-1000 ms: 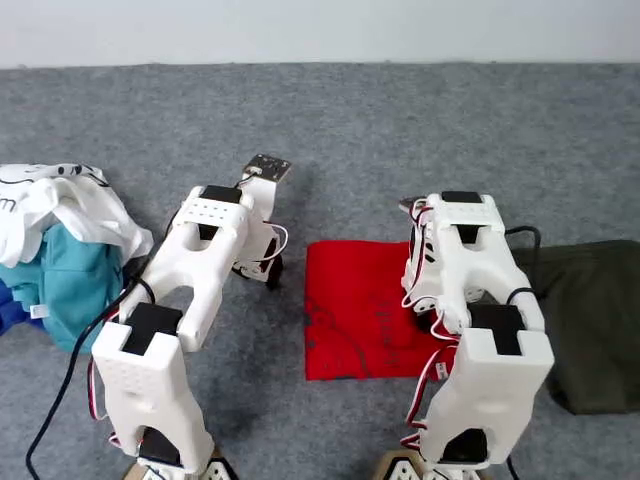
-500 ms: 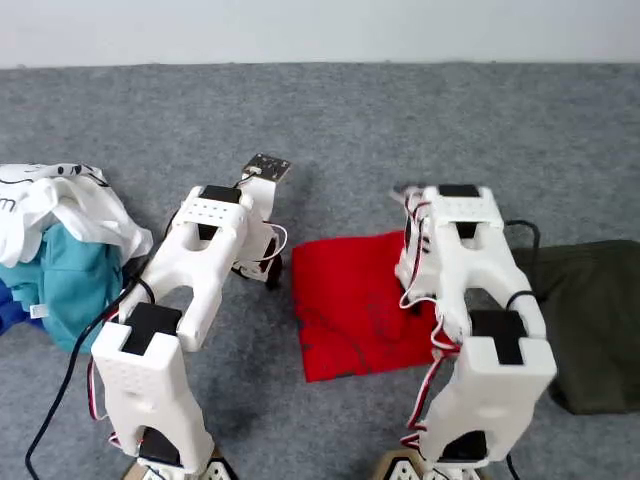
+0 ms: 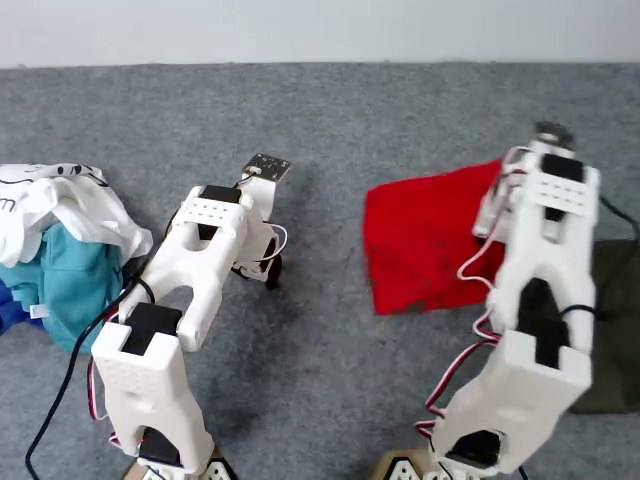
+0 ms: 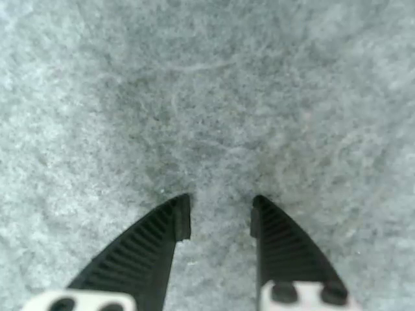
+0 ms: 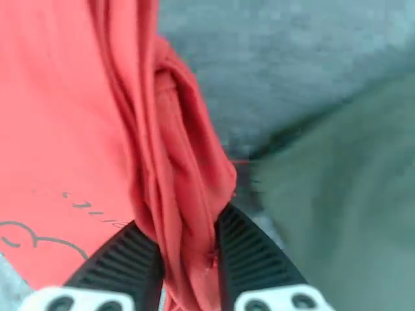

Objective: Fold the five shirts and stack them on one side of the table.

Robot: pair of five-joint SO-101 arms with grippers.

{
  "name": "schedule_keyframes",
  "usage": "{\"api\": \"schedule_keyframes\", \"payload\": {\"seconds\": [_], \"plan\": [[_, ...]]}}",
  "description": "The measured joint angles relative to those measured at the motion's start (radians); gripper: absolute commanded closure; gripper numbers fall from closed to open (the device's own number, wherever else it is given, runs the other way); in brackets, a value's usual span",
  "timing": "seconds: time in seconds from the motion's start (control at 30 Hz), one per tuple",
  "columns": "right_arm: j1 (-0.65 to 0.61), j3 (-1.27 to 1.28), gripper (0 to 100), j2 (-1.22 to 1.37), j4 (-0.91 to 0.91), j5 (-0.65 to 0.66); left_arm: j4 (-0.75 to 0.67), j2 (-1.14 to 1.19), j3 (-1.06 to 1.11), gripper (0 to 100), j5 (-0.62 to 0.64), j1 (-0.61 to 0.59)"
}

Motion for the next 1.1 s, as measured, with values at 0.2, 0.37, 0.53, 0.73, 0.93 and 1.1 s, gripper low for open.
{"api": "schedule_keyframes", "payload": {"seconds": [0.2,0.37,0.53,0.73,0.93,1.1], "plan": [[0.193,-0.078,99.0,-0.012,0.118,-0.026,0.0,0.0,0.0,87,0.0,0.0],[0.365,-0.12,99.0,-0.055,0.196,-0.002,0.0,0.0,0.0,87,0.0,0.0],[0.516,-0.12,98.9,-0.064,0.262,0.029,0.0,0.0,0.0,87,0.0,0.0],[0.686,-0.081,98.9,-0.064,0.275,0.057,0.0,0.0,0.0,87,0.0,0.0],[0.769,0.078,98.9,-0.064,0.186,0.058,0.0,0.0,0.0,87,0.0,0.0],[0.769,0.199,93.1,-0.066,0.117,0.058,0.0,0.0,0.0,87,0.0,0.0]]}}
